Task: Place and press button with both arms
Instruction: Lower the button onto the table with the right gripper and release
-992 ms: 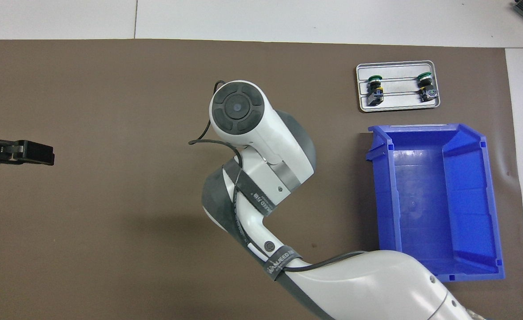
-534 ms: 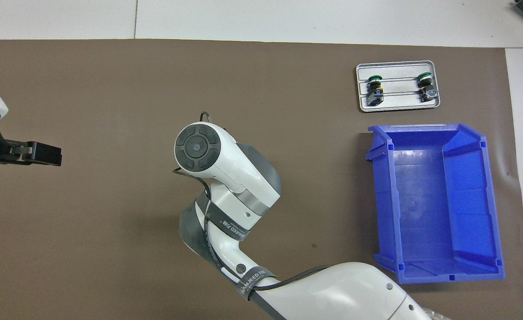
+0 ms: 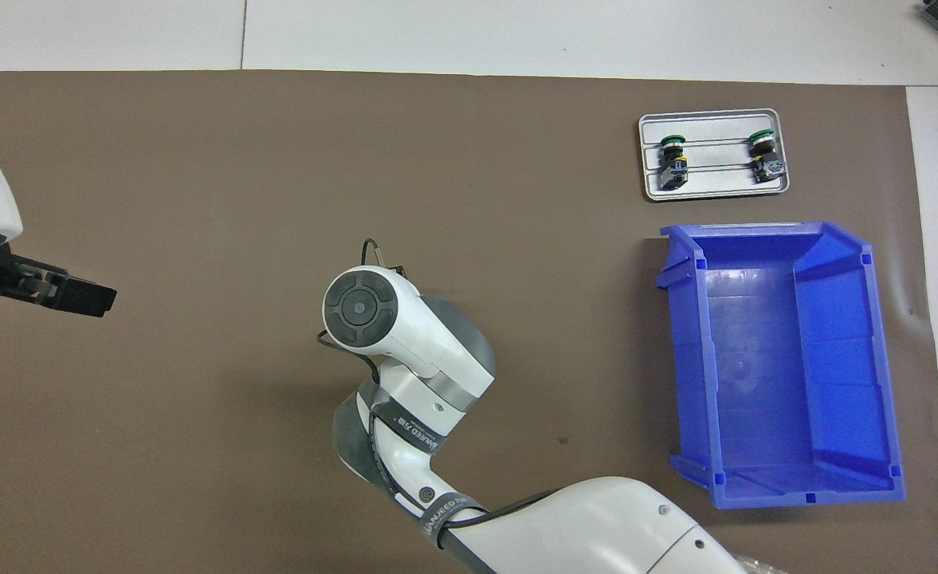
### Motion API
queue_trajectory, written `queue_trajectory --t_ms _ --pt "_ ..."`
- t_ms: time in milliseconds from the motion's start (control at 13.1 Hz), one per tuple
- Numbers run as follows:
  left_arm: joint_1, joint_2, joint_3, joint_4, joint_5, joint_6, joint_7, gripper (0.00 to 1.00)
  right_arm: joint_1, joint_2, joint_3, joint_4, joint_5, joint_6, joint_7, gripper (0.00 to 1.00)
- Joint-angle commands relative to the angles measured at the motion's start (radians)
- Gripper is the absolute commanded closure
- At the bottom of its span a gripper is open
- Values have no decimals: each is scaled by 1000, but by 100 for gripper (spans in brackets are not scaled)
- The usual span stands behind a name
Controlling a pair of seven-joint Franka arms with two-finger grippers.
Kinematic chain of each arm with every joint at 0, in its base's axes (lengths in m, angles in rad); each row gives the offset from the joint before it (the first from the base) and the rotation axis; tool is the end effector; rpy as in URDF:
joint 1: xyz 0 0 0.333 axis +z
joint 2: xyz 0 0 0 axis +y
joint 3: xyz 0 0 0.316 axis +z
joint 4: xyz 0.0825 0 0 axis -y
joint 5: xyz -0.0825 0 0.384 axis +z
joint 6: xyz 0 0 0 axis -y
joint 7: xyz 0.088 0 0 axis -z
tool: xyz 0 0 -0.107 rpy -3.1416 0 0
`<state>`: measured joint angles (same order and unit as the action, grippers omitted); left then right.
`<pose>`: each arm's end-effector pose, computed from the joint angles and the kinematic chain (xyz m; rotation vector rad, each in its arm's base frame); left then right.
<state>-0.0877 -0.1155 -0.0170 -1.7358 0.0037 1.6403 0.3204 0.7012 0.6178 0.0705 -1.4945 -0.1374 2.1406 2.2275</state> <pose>0.5204 -0.0548 0.6146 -3.0631 0.6613 -0.0302 0.5210 0.4870 0.3121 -2.3850 2.0027 -0.1217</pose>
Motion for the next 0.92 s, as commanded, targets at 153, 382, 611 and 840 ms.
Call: queue_trajectory --t_ms 153,382,611,840 --pt "-6 -32 6 -48 -11 24 222 0 3 -59 8 -84 56 21 23 46" --pt "-6 -61 8 -102 -11 35 400 0 -6 -61 6 -78 82 12 21 5" --pt "-30 -59 6 -110 -10 58 482 0 -58 -131 8 -88 82 9 -26 5" --pt "-134 -41 6 -183 -10 162 483 0 -120 -226 6 -136 82 -5 -151 5"
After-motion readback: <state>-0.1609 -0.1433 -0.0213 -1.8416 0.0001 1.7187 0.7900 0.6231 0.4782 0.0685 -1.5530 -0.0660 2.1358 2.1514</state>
